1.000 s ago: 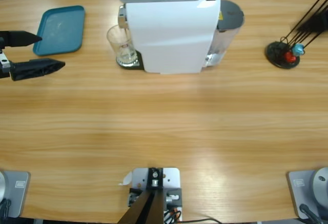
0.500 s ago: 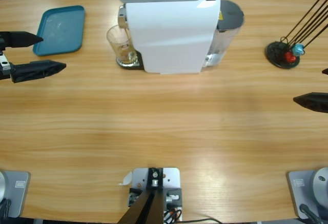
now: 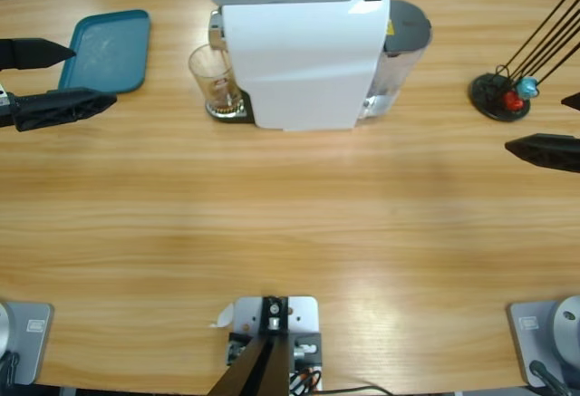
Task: Pour coffee
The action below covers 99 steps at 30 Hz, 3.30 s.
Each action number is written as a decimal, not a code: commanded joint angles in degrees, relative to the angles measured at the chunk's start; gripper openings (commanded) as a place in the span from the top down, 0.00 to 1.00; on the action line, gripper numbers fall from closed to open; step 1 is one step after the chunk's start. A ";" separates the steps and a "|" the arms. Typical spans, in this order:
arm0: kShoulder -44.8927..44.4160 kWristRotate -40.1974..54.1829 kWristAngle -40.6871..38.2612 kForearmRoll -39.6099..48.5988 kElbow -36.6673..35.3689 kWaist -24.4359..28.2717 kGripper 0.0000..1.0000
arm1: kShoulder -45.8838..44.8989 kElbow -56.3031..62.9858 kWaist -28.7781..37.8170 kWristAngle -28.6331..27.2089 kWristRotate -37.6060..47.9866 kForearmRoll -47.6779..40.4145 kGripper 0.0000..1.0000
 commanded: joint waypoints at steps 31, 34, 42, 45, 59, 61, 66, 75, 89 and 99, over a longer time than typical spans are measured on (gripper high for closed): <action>1.46 -0.43 -1.10 -0.73 1.63 -1.45 0.00 | 5.37 4.66 1.04 -2.76 0.50 -4.38 0.00; 1.43 -0.43 -0.24 -0.64 1.77 -1.45 0.00 | 5.19 4.72 1.41 -2.88 -2.51 -4.61 0.00; 0.49 -0.43 -0.13 -0.61 1.71 -1.45 0.00 | 4.44 4.80 1.41 -2.62 -2.51 -4.71 0.00; 0.63 -0.43 -0.22 -0.31 1.98 -1.45 0.00 | 3.07 7.53 1.41 0.07 -0.29 -8.07 0.00; 0.95 -0.43 -0.05 -0.11 1.89 -1.45 0.00 | 0.90 8.76 1.49 4.99 -0.38 -9.46 0.00; 0.97 -0.43 -0.05 -0.11 2.03 -1.45 0.00 | 1.52 9.25 1.49 4.70 0.57 -10.11 0.00; 1.14 -0.43 -0.05 -0.11 2.15 -1.45 0.00 | 1.48 9.87 1.49 4.77 1.52 -10.71 0.00; 1.13 -0.43 -0.31 -0.03 2.51 -1.45 0.00 | 3.01 9.97 1.49 4.15 2.48 -11.06 0.00; 0.85 -0.43 -0.49 0.31 2.42 -1.45 0.00 | 2.15 10.46 1.49 3.27 2.85 -11.30 0.00; 0.93 -0.43 -0.49 0.33 2.40 -1.45 0.00 | 1.57 10.97 1.49 3.31 2.89 -11.80 0.00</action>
